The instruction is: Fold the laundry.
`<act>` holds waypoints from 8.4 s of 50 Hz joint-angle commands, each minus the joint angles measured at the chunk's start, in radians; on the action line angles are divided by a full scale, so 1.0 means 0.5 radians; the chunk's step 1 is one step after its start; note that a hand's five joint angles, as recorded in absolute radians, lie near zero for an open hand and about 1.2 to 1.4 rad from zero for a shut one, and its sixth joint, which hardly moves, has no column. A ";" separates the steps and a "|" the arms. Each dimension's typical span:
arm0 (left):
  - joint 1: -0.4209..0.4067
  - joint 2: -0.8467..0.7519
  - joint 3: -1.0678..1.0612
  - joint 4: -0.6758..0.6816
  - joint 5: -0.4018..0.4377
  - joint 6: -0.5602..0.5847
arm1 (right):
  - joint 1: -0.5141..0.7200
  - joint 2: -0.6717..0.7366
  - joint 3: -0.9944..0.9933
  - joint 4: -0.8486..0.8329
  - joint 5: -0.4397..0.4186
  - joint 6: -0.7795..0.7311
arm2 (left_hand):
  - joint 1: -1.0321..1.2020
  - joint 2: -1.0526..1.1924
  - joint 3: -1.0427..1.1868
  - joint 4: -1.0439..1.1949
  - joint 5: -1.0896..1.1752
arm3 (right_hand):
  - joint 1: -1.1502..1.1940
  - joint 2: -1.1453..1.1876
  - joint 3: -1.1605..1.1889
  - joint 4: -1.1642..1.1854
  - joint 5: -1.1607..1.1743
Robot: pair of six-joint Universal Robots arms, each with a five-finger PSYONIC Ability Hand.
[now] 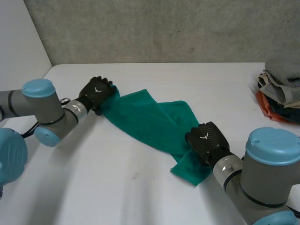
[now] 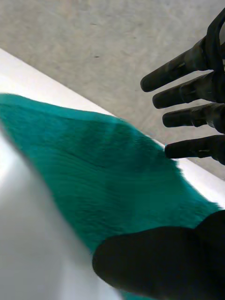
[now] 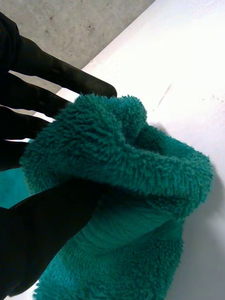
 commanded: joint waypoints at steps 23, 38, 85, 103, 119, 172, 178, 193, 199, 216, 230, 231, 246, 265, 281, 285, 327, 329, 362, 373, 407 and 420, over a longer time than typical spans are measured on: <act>-0.289 0.016 0.699 0.722 -0.625 -0.325 | -0.234 0.030 -0.929 -0.319 0.005 -0.062 | 2.067 2.108 2.098 2.112 2.135 | 0.555 0.439 0.432 0.408 0.505; -0.397 0.980 -0.324 0.696 -0.782 -0.627 | -0.249 -0.013 -1.040 -0.624 -0.295 0.229 | 2.067 2.108 2.098 2.112 2.135 | 0.555 0.439 0.432 0.408 0.505; -0.492 0.661 -0.224 0.149 -0.702 -1.198 | -0.461 -0.155 -1.076 0.451 -0.336 0.272 | 2.067 2.108 2.098 2.112 2.135 | 0.555 0.439 0.432 0.408 0.505; -0.753 1.149 -0.821 0.628 -1.120 -0.671 | -0.304 -0.059 -0.826 -0.728 -0.476 0.517 | 2.067 2.108 2.098 2.112 2.135 | 0.555 0.439 0.432 0.408 0.505; -0.903 1.286 -1.776 0.073 -1.288 -0.477 | -0.313 -0.028 -0.267 0.195 -0.615 -0.157 | 0.936 0.977 0.967 0.981 1.004 | 0.555 0.439 0.432 0.408 0.505; -0.673 0.486 -0.537 -0.701 -0.727 -0.636 | -0.372 -0.347 -0.019 0.306 -0.206 0.073 | 0.693 0.734 0.724 0.738 0.761 | -1.889 -2.004 -2.012 -2.036 -1.939; -0.692 0.486 -0.500 -0.691 -0.742 -0.640 | -0.378 -0.347 -0.019 0.303 -0.206 0.073 | 2.065 2.106 2.096 2.110 2.133 | -1.889 -2.004 -2.012 -2.036 -1.939; -0.688 1.120 -0.497 -0.394 -0.905 -0.627 | -0.405 -0.378 -0.080 0.312 -0.216 0.082 | 2.067 2.108 2.098 2.112 2.135 | -1.889 -2.004 -2.012 -2.036 -1.939; -0.710 1.427 -0.583 -0.434 -0.899 -0.563 | -0.408 -0.381 -0.309 0.495 -0.240 0.094 | 2.067 2.108 2.098 2.112 2.135 | -1.889 -2.004 -2.012 -2.036 -1.939; -0.823 2.072 -1.024 -0.428 -0.908 -0.293 | -0.234 0.456 -1.466 1.257 -0.231 0.376 | 2.067 2.108 2.098 2.112 2.135 | -1.886 -2.001 -2.009 -2.033 -1.936; -0.799 2.054 -1.175 -0.345 -0.911 -0.290 | -0.068 0.764 -1.669 1.362 0.063 0.453 | 2.067 2.108 2.098 2.112 2.135 | -1.616 -1.731 -1.739 -1.763 -1.666; -0.784 2.054 -1.175 -0.329 -0.914 -0.290 | -0.077 0.724 -1.642 1.349 0.076 0.462 | 2.067 2.108 2.098 2.112 2.135 | -1.610 -1.725 -1.733 -1.757 -1.660; -0.738 2.045 -1.230 -0.283 -0.908 -0.314 | -0.191 -0.080 -0.464 0.862 0.100 0.487 | 2.067 2.108 2.098 2.112 2.135 | -1.134 -1.250 -1.257 -1.281 -1.184; -0.734 2.054 -1.304 -0.250 -0.914 -0.320 | -0.154 0.199 -0.233 0.248 0.122 0.784 | 2.067 2.108 2.098 2.112 2.135 | -1.075 -1.191 -1.199 -1.222 -1.126; -0.734 2.060 -1.350 -0.231 -0.914 -0.324 | -0.105 0.450 -0.485 0.217 0.254 0.794 | 2.067 2.108 2.098 2.112 2.135 | -0.654 -0.770 -0.777 -0.801 -0.704; -0.731 2.069 -1.350 -0.201 -0.917 -0.320 | -0.111 0.469 -0.519 0.217 0.257 0.797 | 2.067 2.108 2.098 2.112 2.135 | 0.555 0.439 0.432 0.408 0.505; -0.063 1.299 -0.924 0.232 -0.690 -0.244 | -0.728 0.152 -1.693 1.234 0.069 -0.553 | 2.067 2.108 2.098 2.112 2.135 | 0.555 0.439 0.432 0.408 0.505; -0.050 1.210 -0.651 0.434 -0.718 -0.253 | -0.721 0.171 -1.779 1.010 0.088 -0.550 | 2.067 2.108 2.098 2.112 2.135 | 0.555 0.439 0.432 0.408 0.505; -0.050 1.100 -1.579 0.951 -0.837 -0.428 | -0.617 0.429 -1.108 0.466 -0.157 -0.544 | 2.067 2.108 2.098 2.112 2.135 | 0.555 0.439 0.432 0.408 0.505; 0.023 1.808 -2.359 -0.123 -0.831 -0.017 | -0.761 -0.196 -0.277 0.970 -0.072 -0.890 | 2.067 2.108 2.098 2.112 2.135 | 0.555 0.439 0.432 0.408 0.505; -0.136 0.867 -1.277 0.315 -1.021 0.155 | -0.586 0.628 -0.988 0.165 -0.004 -1.109 | 2.067 2.108 2.098 2.112 2.135 | 0.555 0.439 0.432 0.408 0.505; -0.293 0.777 -1.065 0.312 -1.034 0.152 | -0.593 0.711 -1.169 0.119 0.100 -1.008 | -0.376 -0.335 -0.345 -0.331 -0.308 | -1.889 -2.004 -2.012 -2.036 -1.939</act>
